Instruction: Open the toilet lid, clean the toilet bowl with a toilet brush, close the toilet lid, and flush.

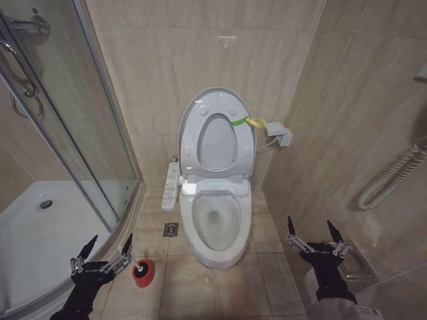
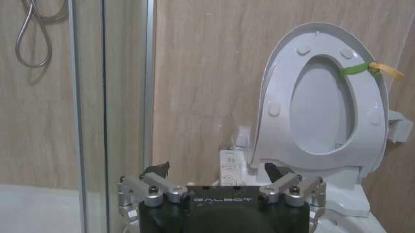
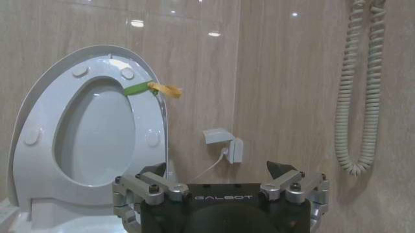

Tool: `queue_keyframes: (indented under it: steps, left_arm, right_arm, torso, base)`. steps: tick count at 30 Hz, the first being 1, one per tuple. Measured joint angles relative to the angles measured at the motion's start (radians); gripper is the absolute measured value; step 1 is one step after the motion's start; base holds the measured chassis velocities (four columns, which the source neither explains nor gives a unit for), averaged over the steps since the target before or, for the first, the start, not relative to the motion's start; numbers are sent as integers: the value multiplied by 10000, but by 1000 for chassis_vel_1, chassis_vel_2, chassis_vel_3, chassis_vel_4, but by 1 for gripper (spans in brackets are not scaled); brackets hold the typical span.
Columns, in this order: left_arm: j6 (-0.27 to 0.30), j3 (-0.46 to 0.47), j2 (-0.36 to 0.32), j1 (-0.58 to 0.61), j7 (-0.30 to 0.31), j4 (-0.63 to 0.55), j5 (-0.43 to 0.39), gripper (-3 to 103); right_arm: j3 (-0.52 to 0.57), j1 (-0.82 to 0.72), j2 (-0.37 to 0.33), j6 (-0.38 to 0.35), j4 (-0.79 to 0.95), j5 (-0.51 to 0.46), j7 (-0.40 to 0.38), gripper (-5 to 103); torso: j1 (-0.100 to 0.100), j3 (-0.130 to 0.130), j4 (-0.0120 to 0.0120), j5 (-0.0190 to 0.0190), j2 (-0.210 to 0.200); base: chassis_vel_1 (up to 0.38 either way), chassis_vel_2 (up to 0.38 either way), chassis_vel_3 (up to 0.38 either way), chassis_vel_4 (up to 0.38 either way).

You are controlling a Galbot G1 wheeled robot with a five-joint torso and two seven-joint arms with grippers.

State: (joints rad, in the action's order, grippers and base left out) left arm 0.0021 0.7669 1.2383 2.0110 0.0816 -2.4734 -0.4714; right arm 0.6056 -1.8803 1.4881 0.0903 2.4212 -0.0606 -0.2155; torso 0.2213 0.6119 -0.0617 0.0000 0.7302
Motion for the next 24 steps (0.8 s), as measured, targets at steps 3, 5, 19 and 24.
queue_keyframes:
  steps: [3, 5, 19, 24]
  left_arm:
    - [2, -2, 1, -1, 0, 1, 0, 99]
    - [2, -3, 1, -2, 0, 3, 0, 99]
    - [-548, -83, 547, -678, -319, 223, -64, 98]
    - [-657, 70, 844, -857, -343, 311, -66, 96]
  right_arm:
    - [0, 0, 0, 0, 0, 0, 0, 100]
    - [0, 0, 0, 0, 0, 0, 0, 100]
    - [0, 0, 0, 0, 0, 0, 0, 100]
    - [0, 0, 0, 0, 0, 0, 0, 100]
  torso:
    - [0, 0, 0, 0, 0]
    - [0, 0, 0, 0, 0]
    - [0, 0, 0, 0, 0]
    - [0, 0, 0, 0, 0]
  base:
    - [0, 0, 0, 0]
    - [0, 0, 0, 0]
    - [0, 0, 0, 0]
    - [0, 0, 0, 0]
